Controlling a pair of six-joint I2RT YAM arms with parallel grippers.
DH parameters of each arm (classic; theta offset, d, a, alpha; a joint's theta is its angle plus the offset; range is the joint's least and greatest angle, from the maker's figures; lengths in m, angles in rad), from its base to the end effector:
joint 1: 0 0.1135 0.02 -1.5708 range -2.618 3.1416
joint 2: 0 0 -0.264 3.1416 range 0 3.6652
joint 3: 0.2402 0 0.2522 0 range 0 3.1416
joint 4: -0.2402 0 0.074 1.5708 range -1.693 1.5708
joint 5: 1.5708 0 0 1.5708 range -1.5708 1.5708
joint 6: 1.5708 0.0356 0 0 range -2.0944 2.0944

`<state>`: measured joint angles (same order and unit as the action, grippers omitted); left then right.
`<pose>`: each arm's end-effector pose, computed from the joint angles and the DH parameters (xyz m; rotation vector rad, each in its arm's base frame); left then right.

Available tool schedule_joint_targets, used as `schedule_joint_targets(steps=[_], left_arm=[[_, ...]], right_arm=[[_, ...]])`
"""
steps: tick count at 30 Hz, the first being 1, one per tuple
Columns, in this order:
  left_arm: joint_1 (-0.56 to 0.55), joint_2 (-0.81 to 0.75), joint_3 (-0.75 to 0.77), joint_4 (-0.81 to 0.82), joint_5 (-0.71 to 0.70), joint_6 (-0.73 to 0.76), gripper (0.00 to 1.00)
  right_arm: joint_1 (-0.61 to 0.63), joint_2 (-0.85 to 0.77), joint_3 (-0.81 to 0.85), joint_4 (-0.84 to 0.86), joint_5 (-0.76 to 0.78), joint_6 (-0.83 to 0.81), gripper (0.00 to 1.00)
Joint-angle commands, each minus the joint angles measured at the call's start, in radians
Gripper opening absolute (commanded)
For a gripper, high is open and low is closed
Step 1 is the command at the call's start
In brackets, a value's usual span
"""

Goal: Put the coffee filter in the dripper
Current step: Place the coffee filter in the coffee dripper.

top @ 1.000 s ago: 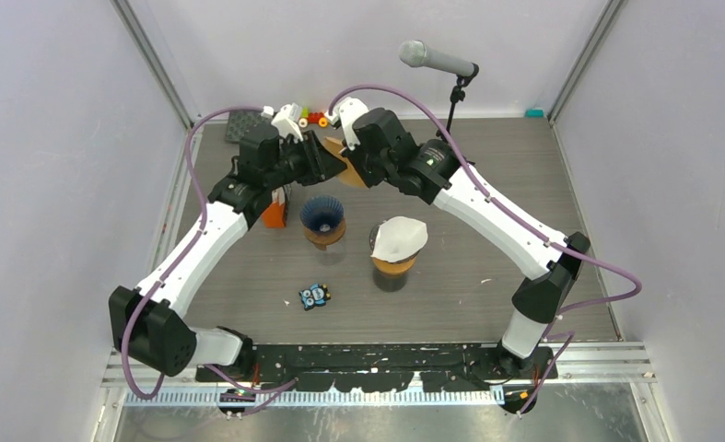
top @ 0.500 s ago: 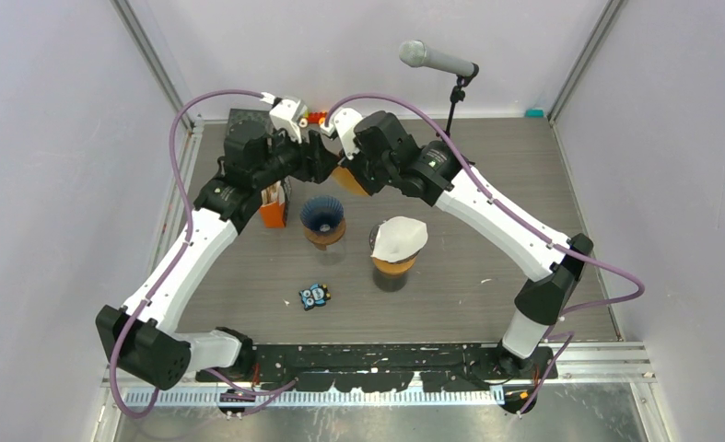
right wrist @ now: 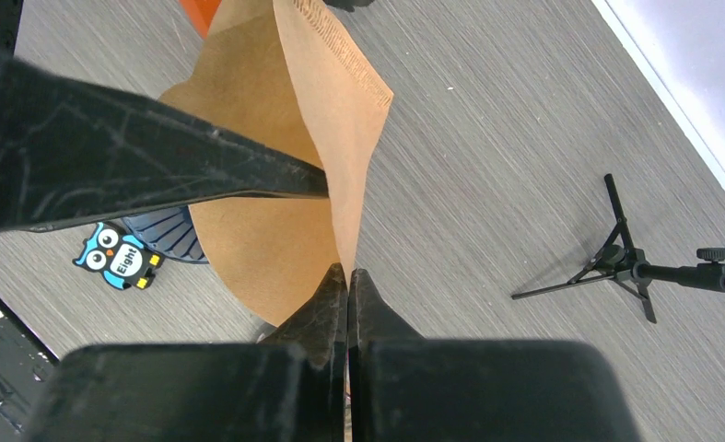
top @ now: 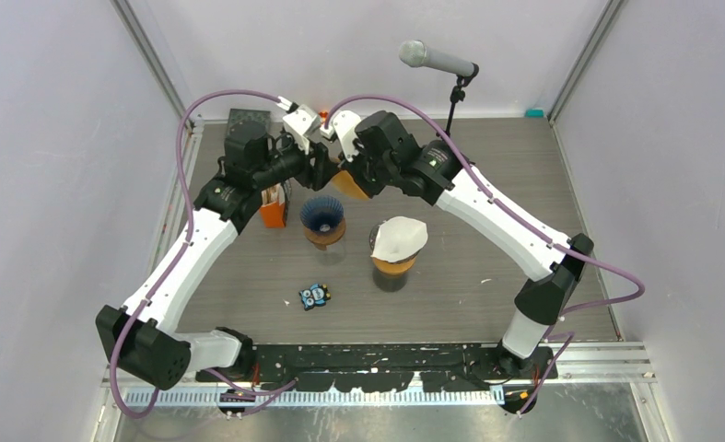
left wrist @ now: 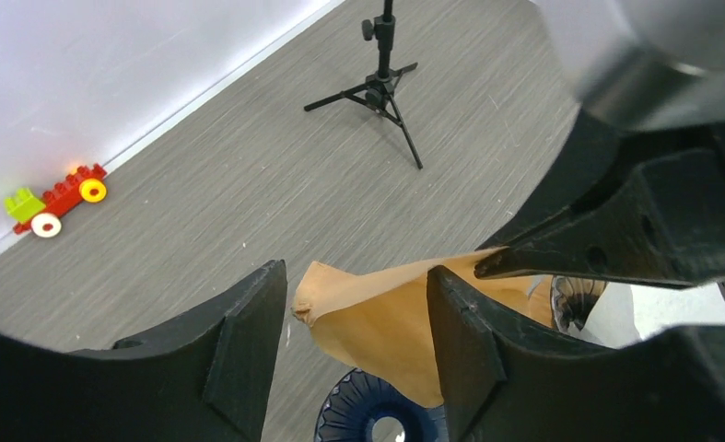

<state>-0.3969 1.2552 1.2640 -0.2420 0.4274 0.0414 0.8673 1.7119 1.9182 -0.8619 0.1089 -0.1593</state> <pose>0.2581 -0.1242 0.4020 0.6934 1.6917 -0.6367 0.2432 0.2807 0.4171 -1.0449 1.9758 0.2672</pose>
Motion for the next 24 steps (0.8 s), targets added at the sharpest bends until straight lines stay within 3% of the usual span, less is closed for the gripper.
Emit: schedule_joint_targets(steps=[1,9,24], left_arm=[[0.004,-0.027,0.013,0.027,0.075,0.078,0.55],[0.004,-0.033,-0.004,0.036,0.093,0.058,0.36],[0.003,-0.034,-0.017,0.052,0.054,-0.003,0.17]], right_arm=[[-0.015,-0.054,0.011,0.004,-0.027,0.008,0.01],[-0.040,-0.060,0.011,0.003,-0.051,0.030,0.01],[-0.046,-0.058,0.022,0.004,-0.058,0.045,0.01]])
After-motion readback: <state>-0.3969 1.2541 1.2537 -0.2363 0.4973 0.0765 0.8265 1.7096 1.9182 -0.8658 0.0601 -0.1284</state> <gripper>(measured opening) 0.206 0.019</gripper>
